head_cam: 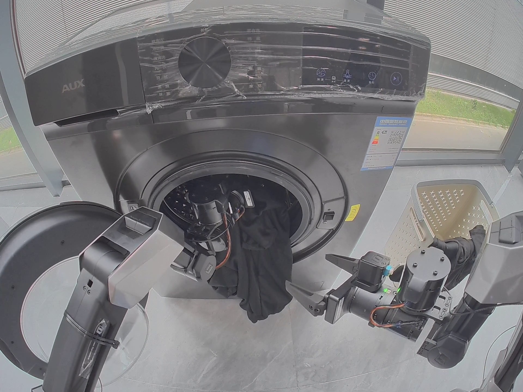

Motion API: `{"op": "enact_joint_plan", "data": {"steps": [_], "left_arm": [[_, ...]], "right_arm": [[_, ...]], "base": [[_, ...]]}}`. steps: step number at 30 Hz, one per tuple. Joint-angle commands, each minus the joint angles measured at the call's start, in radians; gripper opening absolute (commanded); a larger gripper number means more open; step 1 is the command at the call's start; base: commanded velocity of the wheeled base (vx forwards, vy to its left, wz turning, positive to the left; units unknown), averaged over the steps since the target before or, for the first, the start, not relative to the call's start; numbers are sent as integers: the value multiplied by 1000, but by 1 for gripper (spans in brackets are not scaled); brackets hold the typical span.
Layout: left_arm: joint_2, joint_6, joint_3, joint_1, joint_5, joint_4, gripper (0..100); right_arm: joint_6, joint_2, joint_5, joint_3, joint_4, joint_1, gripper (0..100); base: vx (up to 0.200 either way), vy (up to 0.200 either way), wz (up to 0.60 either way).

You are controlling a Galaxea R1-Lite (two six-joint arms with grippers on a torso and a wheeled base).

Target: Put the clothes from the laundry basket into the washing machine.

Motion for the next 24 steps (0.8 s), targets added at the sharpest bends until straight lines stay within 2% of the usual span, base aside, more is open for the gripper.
{"op": "enact_joint_plan", "data": {"steps": [1,9,10,14,21,23,24], "left_arm": [[92,-1,-155,24,32,45,0],[92,-1,-172,24,40,47,0],[92,-1,-172,24,40,44,100],[73,-12,-136,15,49,36,100],[-184,-31,250,-34,48,114,100],[-209,-31,292,-40,45,129,100],[-255,-29,373,-53,32,160,100]], "right_arm": [[0,3,1,1,0,0,100],[0,3,1,1,0,0,100],[0,3,1,1,0,-1,100],[0,3,1,-1,0,-4,100],[0,-3,1,-2,0,-6,100],[0,-3,1,-2,0,-6,100],[0,-2,1,-4,0,-4,100]], "base": [[0,0,0],[0,0,0],[0,0,0],[0,0,0],[0,0,0],[0,0,0],[0,0,0]]}}
